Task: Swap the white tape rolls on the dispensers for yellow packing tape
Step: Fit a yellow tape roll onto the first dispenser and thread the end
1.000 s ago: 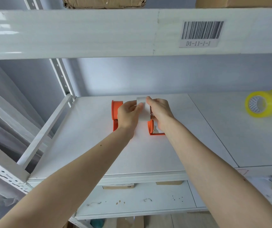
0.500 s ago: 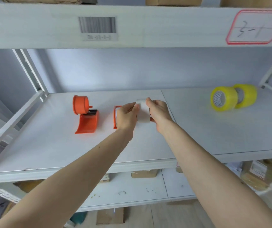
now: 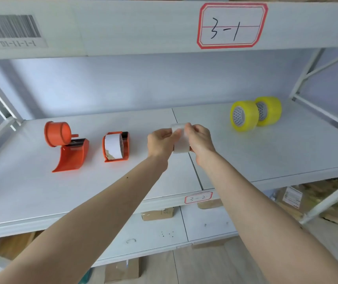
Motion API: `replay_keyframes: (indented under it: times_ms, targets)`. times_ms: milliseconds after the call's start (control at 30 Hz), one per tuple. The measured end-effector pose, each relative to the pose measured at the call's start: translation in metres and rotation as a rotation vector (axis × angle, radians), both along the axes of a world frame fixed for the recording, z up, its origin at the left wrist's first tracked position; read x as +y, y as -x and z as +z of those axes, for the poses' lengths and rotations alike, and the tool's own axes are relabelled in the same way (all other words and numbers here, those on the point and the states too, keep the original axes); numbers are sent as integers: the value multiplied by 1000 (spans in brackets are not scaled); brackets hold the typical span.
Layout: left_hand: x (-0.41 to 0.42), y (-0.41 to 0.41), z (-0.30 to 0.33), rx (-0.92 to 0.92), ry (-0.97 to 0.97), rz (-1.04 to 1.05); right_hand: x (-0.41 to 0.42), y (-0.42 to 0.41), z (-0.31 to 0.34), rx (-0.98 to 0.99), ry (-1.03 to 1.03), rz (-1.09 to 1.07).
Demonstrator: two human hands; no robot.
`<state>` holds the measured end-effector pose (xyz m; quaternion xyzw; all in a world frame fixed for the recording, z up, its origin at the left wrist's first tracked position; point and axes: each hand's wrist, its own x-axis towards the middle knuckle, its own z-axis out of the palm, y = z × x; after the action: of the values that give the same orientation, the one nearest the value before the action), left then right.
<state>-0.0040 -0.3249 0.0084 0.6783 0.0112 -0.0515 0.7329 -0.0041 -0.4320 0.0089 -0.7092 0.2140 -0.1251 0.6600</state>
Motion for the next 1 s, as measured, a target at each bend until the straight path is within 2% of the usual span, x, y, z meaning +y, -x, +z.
replay_keyframes:
  times_ms: [300,700,833,1000]
  targets:
    - [-14,-37,1,27,74,-61,-22,-34,-1,3,-4,-32]
    - [-64,-72,-4,40,-18,-126,-72,-58,-9,7,29,-115]
    - [-103,-67,-5,31,-68,-138,-114,-54,-15,12,42,-126]
    - [-156,-65,-10,26,-92,-52,-177,-44,-18,20,122,-97]
